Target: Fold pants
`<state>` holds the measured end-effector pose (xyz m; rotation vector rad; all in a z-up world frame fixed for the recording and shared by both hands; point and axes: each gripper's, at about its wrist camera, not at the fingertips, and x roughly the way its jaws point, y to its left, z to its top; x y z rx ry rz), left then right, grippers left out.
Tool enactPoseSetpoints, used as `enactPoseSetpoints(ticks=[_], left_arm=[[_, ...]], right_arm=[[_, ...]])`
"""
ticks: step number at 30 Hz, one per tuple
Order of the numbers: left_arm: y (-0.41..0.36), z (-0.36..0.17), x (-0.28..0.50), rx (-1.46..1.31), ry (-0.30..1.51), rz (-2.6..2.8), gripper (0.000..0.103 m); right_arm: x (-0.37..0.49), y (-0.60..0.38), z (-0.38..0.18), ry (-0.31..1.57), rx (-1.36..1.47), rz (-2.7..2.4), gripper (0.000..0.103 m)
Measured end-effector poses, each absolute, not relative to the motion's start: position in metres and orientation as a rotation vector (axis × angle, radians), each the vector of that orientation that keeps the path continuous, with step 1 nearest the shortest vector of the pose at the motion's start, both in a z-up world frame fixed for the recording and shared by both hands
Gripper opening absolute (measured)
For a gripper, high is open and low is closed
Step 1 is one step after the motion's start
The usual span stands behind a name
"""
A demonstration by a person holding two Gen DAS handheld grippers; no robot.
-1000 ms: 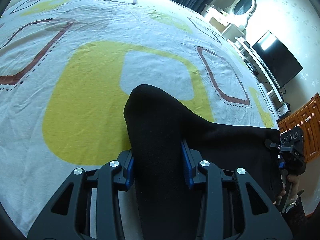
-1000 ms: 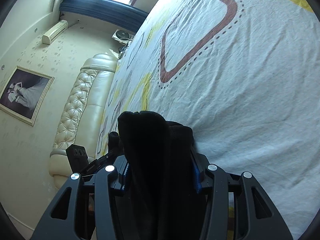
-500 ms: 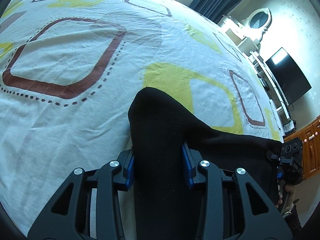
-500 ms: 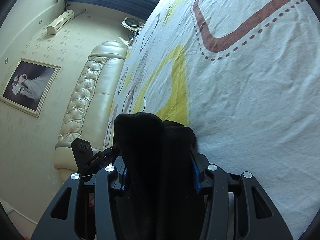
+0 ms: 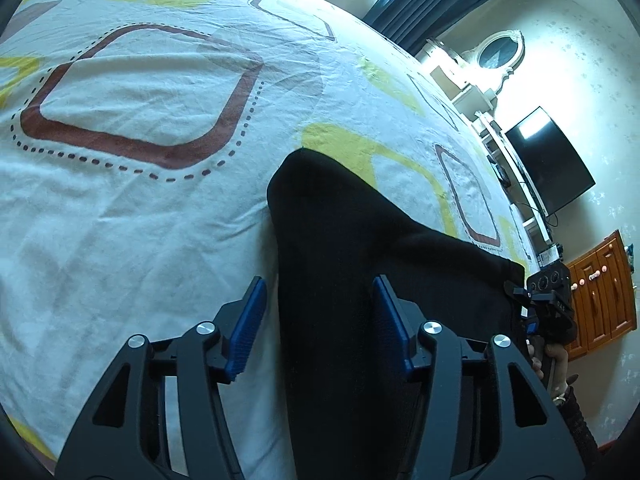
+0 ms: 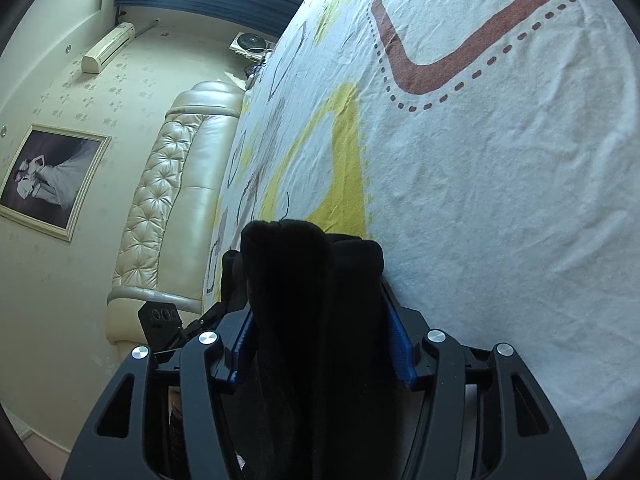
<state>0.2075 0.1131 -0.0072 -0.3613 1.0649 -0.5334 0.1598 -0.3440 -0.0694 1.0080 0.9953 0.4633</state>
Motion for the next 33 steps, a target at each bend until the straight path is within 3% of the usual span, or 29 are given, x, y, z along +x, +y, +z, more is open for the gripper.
enactPoseSetpoints(ticks=[4,14,17,19,23,27,30,32,33], left_arm=[[0.130,-0.009,0.176,-0.369,1.088,-0.558,0.063],[0.136,-0.024,0.130,-0.541,1.166,-0.636,0.064],[0.128,-0.027,0.127,-0.541,1.160,-0.646,0.064],[0.125,-0.029,0.126,-0.556,1.166,-0.644,0.059],[0.123,-0.026,0.127,-0.558,1.178,-0.596,0.045],[0.119,-0.025,0.123,-0.535,1.160,-0.579,0.044],[0.118,-0.023,0.121,-0.502,1.111,-0.586,0.051],[0.124,-0.020,0.122,-0.512,1.094,-0.591,0.057],[0.127,-0.018,0.123,-0.520,1.088,-0.598,0.064]], right_arm=[[0.130,-0.348,-0.065,1.030,0.983,0.481,0.069],[0.087,-0.328,-0.059,1.099,0.886,0.520,0.070],[0.085,-0.325,-0.060,1.100,0.851,0.490,0.054],[0.083,-0.329,-0.061,1.090,0.881,0.493,0.044],[0.084,-0.331,-0.052,1.080,0.908,0.509,0.039],[0.084,-0.339,-0.062,1.091,0.925,0.519,0.037],[0.087,-0.339,-0.070,1.086,0.961,0.563,0.043],[0.089,-0.340,-0.065,1.096,0.953,0.570,0.053],[0.089,-0.340,-0.059,1.089,0.937,0.571,0.065]])
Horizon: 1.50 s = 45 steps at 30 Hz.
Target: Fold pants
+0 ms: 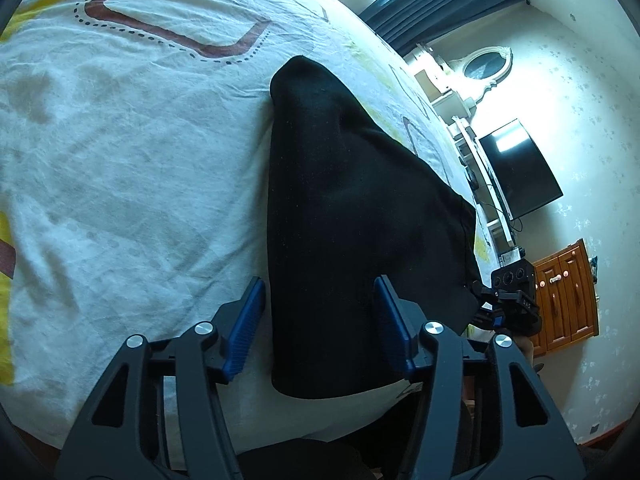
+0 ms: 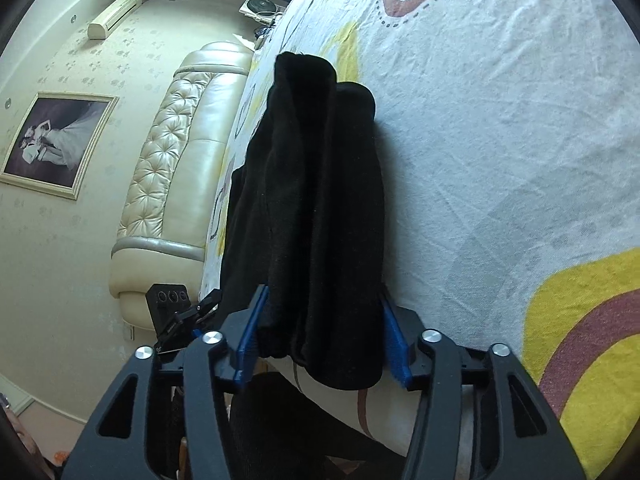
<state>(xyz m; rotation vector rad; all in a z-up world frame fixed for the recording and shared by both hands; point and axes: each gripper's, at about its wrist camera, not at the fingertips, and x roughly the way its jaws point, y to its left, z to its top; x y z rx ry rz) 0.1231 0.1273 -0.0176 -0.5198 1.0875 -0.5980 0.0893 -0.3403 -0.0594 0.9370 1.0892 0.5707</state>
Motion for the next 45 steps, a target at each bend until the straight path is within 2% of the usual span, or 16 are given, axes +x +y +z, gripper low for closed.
enactPoseSetpoints(ticks=[1,4,7,18,19,20,21,24,30,41,45], left_arm=[[0.131,-0.016,0.125,-0.533,1.079,-0.611,0.066],[0.144,-0.010,0.138,-0.564,1.039,-0.617,0.068],[0.149,-0.013,0.160,-0.606,1.028,-0.607,0.071],[0.099,-0.031,0.228,-0.528,1.073,-0.613,0.071],[0.095,-0.031,0.229,-0.501,1.070,-0.618,0.069],[0.091,-0.030,0.228,-0.459,1.069,-0.607,0.058],[0.089,-0.030,0.228,-0.425,1.068,-0.596,0.055],[0.094,-0.030,0.227,-0.417,1.063,-0.563,0.043],[0.089,-0.021,0.229,-0.357,1.032,-0.476,0.039],[0.090,-0.016,0.227,-0.344,1.028,-0.461,0.039],[0.095,-0.015,0.220,-0.361,1.044,-0.481,0.044]], right_arm=[[0.090,-0.341,-0.054,1.073,0.920,0.573,0.073],[0.100,-0.347,-0.048,1.041,0.898,0.541,0.076],[0.122,-0.348,-0.059,1.033,0.941,0.535,0.076],[0.181,-0.348,-0.065,0.954,1.015,0.550,0.076],[0.180,-0.348,-0.064,0.957,0.987,0.550,0.074],[0.180,-0.346,-0.064,0.973,0.950,0.530,0.055],[0.179,-0.345,-0.067,0.985,0.941,0.522,0.046],[0.175,-0.346,-0.067,0.945,0.934,0.511,0.042],[0.184,-0.338,-0.057,0.896,0.890,0.481,0.038],[0.182,-0.348,-0.065,0.898,0.944,0.496,0.039],[0.170,-0.350,-0.068,0.934,0.979,0.511,0.055]])
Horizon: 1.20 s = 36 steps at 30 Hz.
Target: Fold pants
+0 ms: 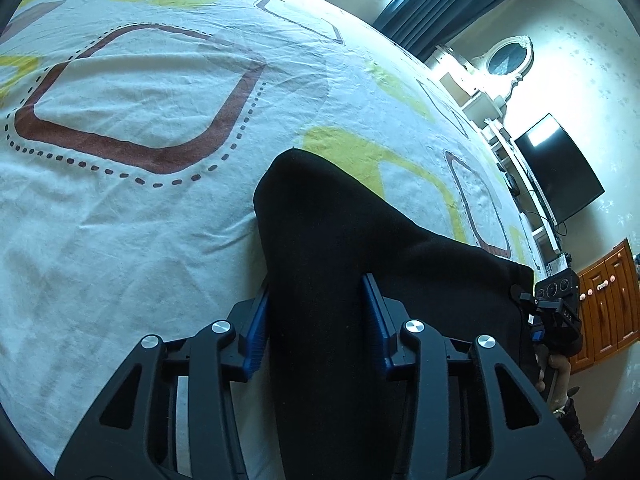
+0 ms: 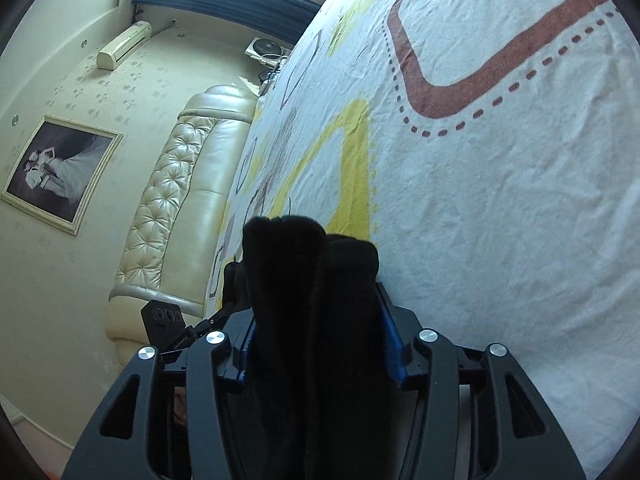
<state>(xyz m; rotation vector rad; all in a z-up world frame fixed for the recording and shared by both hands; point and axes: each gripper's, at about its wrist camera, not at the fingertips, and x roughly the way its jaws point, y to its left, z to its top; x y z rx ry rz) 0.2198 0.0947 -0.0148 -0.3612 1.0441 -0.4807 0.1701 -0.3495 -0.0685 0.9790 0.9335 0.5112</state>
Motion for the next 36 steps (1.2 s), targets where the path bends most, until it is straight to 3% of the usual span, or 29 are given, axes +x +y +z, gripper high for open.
enactPoseSetpoints(ticks=[3,5,6,9,10,12,15,27,36], left_arm=[[0.096,-0.018,0.213,-0.373,1.070,-0.524,0.056],[0.096,-0.021,0.206,-0.365,1.068,-0.539,0.056],[0.095,-0.021,0.202,-0.351,1.057,-0.540,0.056],[0.092,-0.020,0.197,-0.304,1.036,-0.536,0.051],[0.092,-0.020,0.197,-0.306,1.037,-0.536,0.049],[0.093,-0.019,0.196,-0.315,1.038,-0.533,0.038],[0.092,-0.013,0.193,-0.302,1.043,-0.515,0.032],[0.089,-0.017,0.190,-0.303,1.046,-0.511,0.039],[0.090,-0.013,0.183,-0.293,1.042,-0.501,0.034]], right_arm=[[0.161,-0.342,-0.062,0.960,0.910,0.567,0.068],[0.155,-0.334,-0.058,0.982,0.860,0.587,0.070],[0.152,-0.330,-0.058,0.996,0.836,0.593,0.069],[0.143,-0.330,-0.064,1.019,0.869,0.578,0.039],[0.139,-0.331,-0.066,1.008,0.896,0.574,0.035],[0.133,-0.330,-0.062,0.985,0.895,0.551,0.033],[0.132,-0.328,-0.054,0.972,0.888,0.532,0.032],[0.130,-0.344,-0.075,1.001,0.978,0.557,0.032],[0.126,-0.347,-0.072,0.994,1.004,0.543,0.032]])
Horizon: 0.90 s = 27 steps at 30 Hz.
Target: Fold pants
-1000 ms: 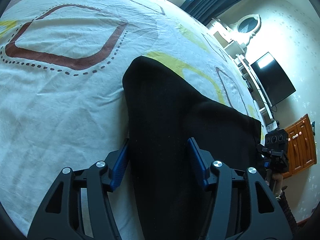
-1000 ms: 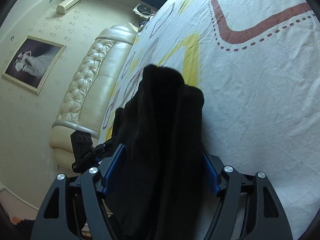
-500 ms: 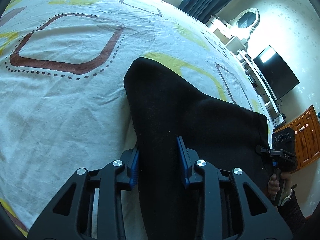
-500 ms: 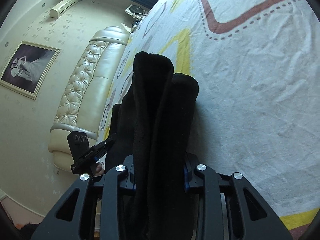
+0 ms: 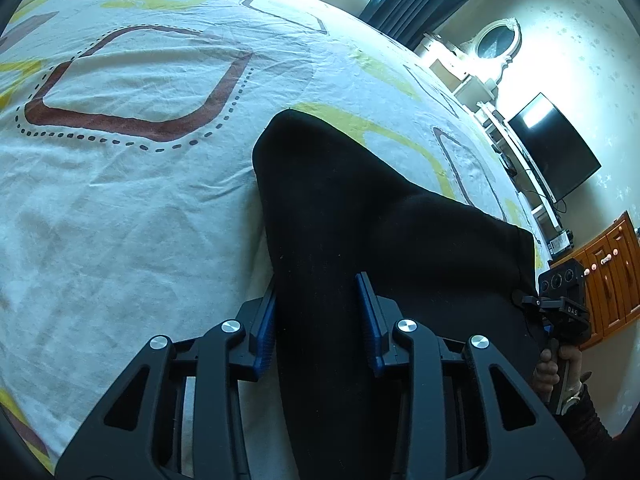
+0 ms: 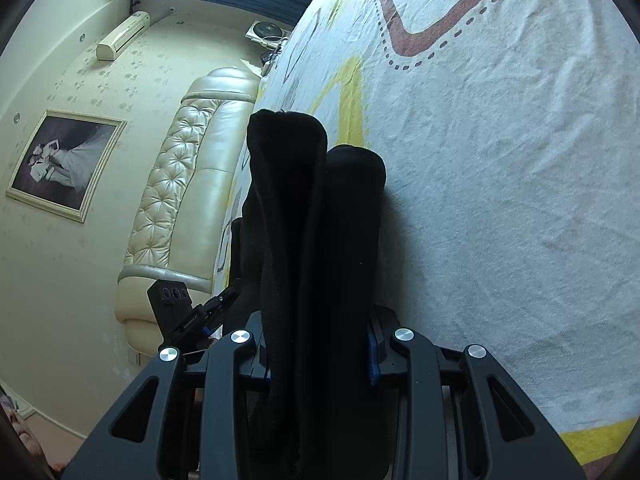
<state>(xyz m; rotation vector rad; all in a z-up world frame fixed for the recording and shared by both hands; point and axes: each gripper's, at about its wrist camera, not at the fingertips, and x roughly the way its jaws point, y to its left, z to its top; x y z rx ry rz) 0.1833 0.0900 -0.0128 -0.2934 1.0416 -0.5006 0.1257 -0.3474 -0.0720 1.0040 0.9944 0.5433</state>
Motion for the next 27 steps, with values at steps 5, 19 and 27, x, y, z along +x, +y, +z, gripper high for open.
enactPoseSetpoints(ticks=[5,19,27], left_arm=[[0.091,-0.009,0.180,-0.275,1.039,-0.511,0.031],[0.109,-0.015,0.152,-0.409,1.095,-0.510,0.063],[0.117,-0.017,0.127,-0.436,1.101,-0.497,0.068]], right_arm=[[0.125,-0.350,-0.075,0.999,1.010,0.539,0.032],[0.103,-0.342,-0.062,1.071,0.954,0.545,0.065],[0.086,-0.339,-0.064,1.105,0.866,0.520,0.041]])
